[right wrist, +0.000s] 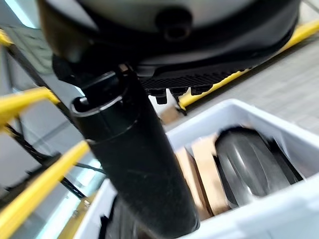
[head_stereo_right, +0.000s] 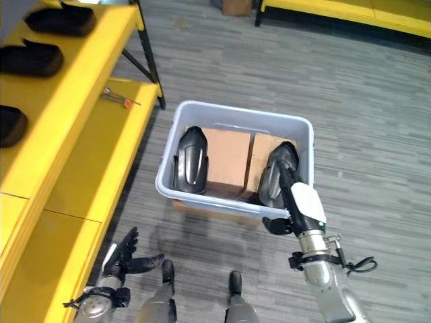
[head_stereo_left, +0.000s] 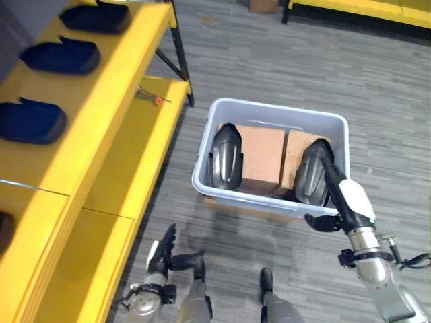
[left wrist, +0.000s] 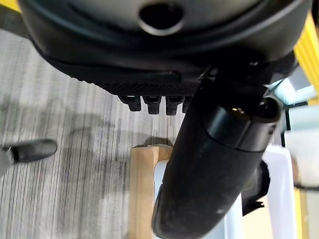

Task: Move parts from the plastic box to the shelf.

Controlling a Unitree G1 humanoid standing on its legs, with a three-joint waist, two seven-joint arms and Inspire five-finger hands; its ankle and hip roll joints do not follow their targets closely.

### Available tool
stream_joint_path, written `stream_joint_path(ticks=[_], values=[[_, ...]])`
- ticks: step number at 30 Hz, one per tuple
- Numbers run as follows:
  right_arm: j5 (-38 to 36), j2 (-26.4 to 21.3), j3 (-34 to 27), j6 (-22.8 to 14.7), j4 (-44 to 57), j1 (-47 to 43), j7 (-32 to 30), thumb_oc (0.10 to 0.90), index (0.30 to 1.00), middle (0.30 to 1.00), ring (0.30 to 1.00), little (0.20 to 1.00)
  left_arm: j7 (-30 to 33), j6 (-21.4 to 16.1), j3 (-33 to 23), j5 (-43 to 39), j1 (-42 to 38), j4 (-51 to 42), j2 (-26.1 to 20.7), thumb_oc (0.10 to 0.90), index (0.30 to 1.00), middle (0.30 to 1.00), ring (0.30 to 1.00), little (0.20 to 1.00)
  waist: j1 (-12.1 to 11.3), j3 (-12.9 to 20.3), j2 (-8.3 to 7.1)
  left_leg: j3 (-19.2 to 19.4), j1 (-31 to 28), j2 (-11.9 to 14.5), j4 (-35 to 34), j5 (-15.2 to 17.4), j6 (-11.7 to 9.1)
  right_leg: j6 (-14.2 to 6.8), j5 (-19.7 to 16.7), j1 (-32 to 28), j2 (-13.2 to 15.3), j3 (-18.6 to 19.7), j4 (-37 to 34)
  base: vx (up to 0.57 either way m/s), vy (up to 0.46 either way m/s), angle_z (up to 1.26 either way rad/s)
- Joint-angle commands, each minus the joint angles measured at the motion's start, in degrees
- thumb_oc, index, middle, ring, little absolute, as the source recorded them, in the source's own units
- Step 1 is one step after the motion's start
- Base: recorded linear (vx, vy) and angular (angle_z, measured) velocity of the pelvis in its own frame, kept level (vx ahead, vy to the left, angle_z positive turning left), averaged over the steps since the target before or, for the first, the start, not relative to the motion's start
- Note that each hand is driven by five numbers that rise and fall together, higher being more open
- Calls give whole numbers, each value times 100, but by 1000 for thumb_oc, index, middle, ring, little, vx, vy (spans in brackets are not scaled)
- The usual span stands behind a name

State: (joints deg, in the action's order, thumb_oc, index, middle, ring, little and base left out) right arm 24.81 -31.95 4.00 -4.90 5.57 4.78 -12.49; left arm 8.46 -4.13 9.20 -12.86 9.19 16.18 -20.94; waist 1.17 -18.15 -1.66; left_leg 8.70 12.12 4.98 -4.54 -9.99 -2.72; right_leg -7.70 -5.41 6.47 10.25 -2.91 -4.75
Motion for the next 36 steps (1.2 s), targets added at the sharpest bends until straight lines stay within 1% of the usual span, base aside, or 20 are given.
stream_joint_path(ticks=[1,5,6,13,16,18,20,24,25,28,31,36], values=[[185,-374,-117,-211,452,-791,-445,900,1000,1000,1000,1000,284,-516,-289,-26,23,-552,-263,900,1000,1000,1000,1000,-144,188,26,-85,-21,364,474,421,-108,-105,96,134,71,-86,338,-25,154,-25],[237,-412,-48,-150,460,-1068,-498,900,1000,1000,1000,1000,334,-511,-275,-12,-44,-592,-330,900,1000,1000,1000,1000,-134,72,4,-25,50,278,427,419,-58,-151,32,317,165,-79,384,-27,87,-9],[235,-455,0,-127,480,-1248,-515,900,1000,1000,1000,1000,348,-496,-241,-25,-53,-593,-340,900,1000,1000,1000,1000,-135,32,-6,5,69,241,377,419,-38,-171,-32,397,197,-61,358,-16,46,-2],[113,-546,253,-103,491,-1948,-583,900,1000,1000,1000,1000,393,-463,-141,-70,-157,-618,-346,900,1000,1000,1000,1000,-169,-95,-63,63,168,247,247,331,-41,-185,-116,619,191,-73,334,-8,15,-5],[96,-661,446,-18,339,-2452,-646,900,1000,1000,1000,1000,410,-458,-70,-116,-220,-646,-393,900,1000,1000,1000,1000,-232,-180,-84,41,233,295,122,211,-84,-170,-140,724,148,-125,323,-17,-36,-5],[-74,-678,509,-62,329,-2684,-703,900,1000,1000,1000,1000,425,-470,-48,-131,-241,-677,-393,900,1000,1000,1000,1000,-259,-240,-75,9,294,319,108,167,-111,-156,-130,781,130,-160,352,-19,-54,0],[-161,-872,655,-60,218,-3154,-741,900,1000,1000,1000,1000,440,-481,-39,-135,-275,-711,-450,900,1000,1000,1000,1000,-331,-362,-60,-55,406,367,88,96,-147,-138,-108,898,104,-209,439,-30,-64,2],[-196,-1037,860,43,-22,-3814,-842,900,1000,1000,1000,1000,502,-485,-16,-157,-295,-742,-480,900,1000,1000,1000,1000,-439,-492,-39,-92,548,414,32,2,-201,-127,-142,1041,59,-284,460,-18,-48,11],[-202,-1058,970,82,-155,-4106,-905,900,1000,1000,1000,1000,530,-489,4,-209,-304,-729,-457,900,1000,1000,1000,1000,-480,-558,-29,-107,619,432,22,-27,-224,-113,-158,1103,32,-294,454,-8,-53,-2],[-148,-1066,1181,159,-344,-4476,-942,900,1000,1000,1000,1000,572,-497,69,-275,-359,-721,-449,900,1000,1000,1000,1000,-533,-658,-29,-146,725,463,16,-59,-248,-99,-160,1177,2,-329,456,5,-40,-1],[-85,-1063,1255,206,-431,-4592,-940,900,1000,1000,1000,1000,593,-502,87,-306,-402,-716,-430,900,1000,1000,1000,1000,-551,-703,-28,-179,778,476,15,-70,-251,-88,-148,1210,-15,-347,480,11,-24,8],[-5,-1114,1483,281,-735,-5064,-982,900,1000,1000,1000,1000,665,-552,133,-302,-509,-794,-474,900,1000,1000,1000,1000,-643,-842,10,-303,947,464,8,-96,-259,-79,-97,1343,-6,-425,589,17,-21,8]])
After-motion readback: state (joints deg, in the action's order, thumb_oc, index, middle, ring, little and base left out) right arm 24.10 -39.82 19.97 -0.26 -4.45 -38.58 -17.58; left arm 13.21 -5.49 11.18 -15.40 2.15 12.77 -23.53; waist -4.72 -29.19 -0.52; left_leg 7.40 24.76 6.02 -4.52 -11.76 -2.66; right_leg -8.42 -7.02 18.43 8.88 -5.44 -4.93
